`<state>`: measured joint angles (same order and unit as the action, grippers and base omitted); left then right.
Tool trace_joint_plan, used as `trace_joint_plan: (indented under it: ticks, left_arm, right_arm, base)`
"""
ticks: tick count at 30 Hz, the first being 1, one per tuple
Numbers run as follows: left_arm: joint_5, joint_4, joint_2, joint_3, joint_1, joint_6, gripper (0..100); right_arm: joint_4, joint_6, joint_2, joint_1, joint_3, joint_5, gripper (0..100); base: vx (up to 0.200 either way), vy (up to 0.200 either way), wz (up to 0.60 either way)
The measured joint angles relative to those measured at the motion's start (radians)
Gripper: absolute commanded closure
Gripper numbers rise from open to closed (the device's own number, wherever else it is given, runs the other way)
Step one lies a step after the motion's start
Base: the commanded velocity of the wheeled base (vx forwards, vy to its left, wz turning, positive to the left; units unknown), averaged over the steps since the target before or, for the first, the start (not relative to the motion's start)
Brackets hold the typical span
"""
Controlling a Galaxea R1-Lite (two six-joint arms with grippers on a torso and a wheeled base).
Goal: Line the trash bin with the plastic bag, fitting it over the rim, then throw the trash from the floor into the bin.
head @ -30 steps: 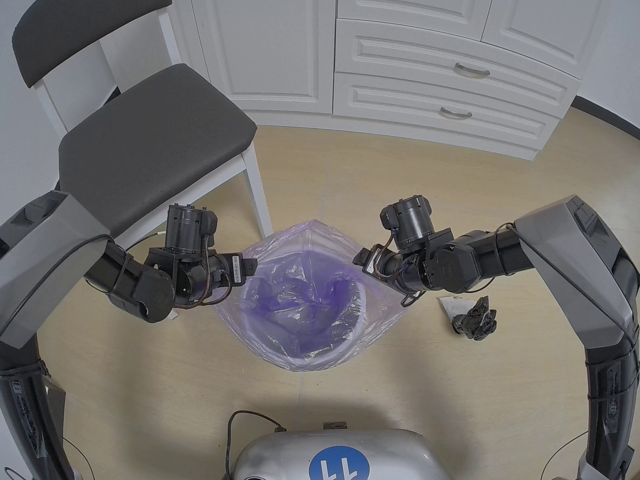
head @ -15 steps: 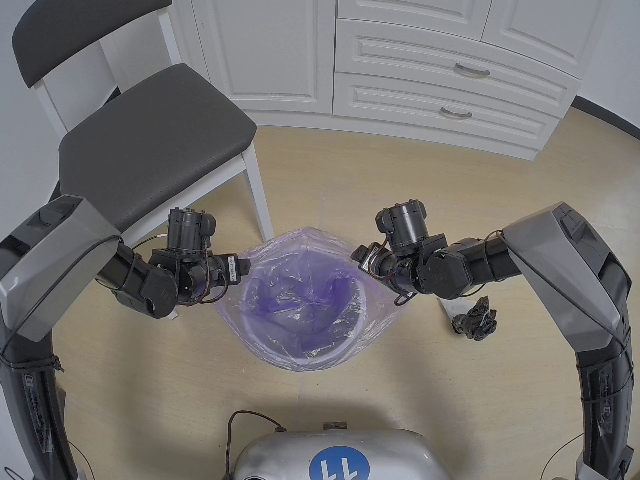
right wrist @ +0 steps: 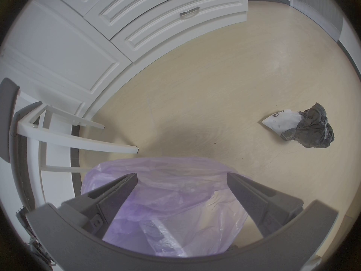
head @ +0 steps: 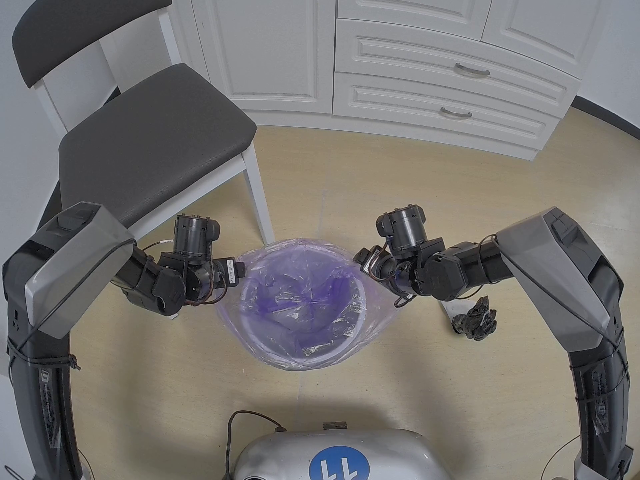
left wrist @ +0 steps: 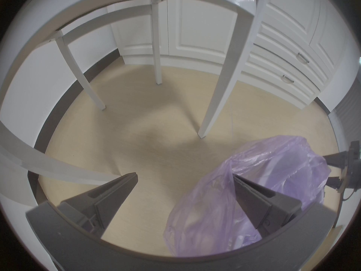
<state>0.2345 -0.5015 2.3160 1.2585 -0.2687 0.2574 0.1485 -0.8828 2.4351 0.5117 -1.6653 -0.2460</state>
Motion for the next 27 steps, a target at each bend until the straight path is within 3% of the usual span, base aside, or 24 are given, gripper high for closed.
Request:
trace_joint_plan:
  ticks: [16, 27]
  left_arm:
    - [0.002, 0.128, 0.047, 0.021, 0.004, -0.023, 0]
    - [0.001, 0.124, 0.091, 0.049, 0.022, -0.031, 0]
  right_arm:
    - [-0.002, -0.025, 0.071, -0.011, -0.038, -0.001, 0]
    - [-0.006, -0.026, 0.091, -0.01, -0.046, -0.001, 0]
  base:
    - [0.0, 0.0, 0.0]
    - [0.0, 0.0, 0.0]
